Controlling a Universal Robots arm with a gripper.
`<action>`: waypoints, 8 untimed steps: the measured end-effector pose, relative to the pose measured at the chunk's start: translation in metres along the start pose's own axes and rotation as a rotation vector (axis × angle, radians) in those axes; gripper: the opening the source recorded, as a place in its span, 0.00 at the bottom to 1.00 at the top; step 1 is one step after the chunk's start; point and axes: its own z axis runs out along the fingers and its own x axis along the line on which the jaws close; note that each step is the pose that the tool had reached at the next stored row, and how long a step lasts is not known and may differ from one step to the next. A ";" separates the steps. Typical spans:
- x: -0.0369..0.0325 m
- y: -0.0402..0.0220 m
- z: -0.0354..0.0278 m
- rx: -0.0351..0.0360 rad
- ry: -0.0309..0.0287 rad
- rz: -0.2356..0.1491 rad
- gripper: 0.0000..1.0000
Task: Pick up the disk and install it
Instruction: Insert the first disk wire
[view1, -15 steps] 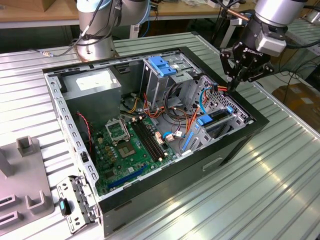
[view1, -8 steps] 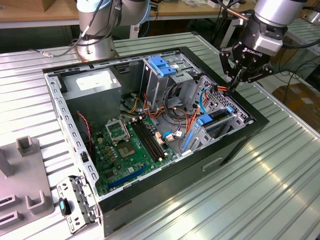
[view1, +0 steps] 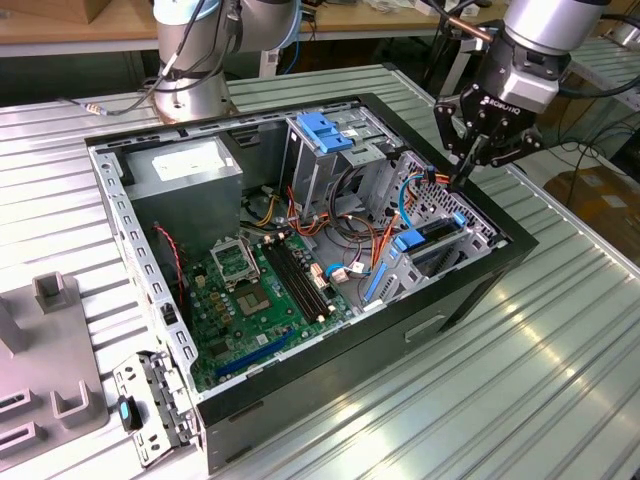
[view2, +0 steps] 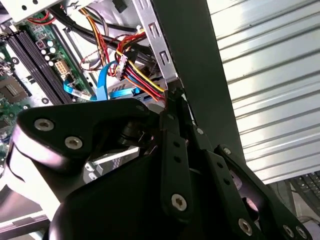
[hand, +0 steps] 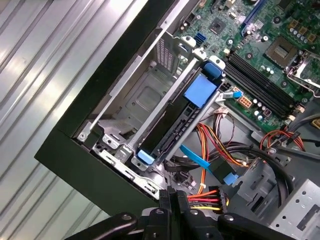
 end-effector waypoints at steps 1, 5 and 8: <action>0.0000 0.0000 0.0000 -0.0004 0.0003 0.017 0.17; 0.0000 0.0000 0.0004 -0.0022 0.0017 0.098 0.17; -0.0001 0.0000 0.0011 -0.0047 0.0037 0.202 0.17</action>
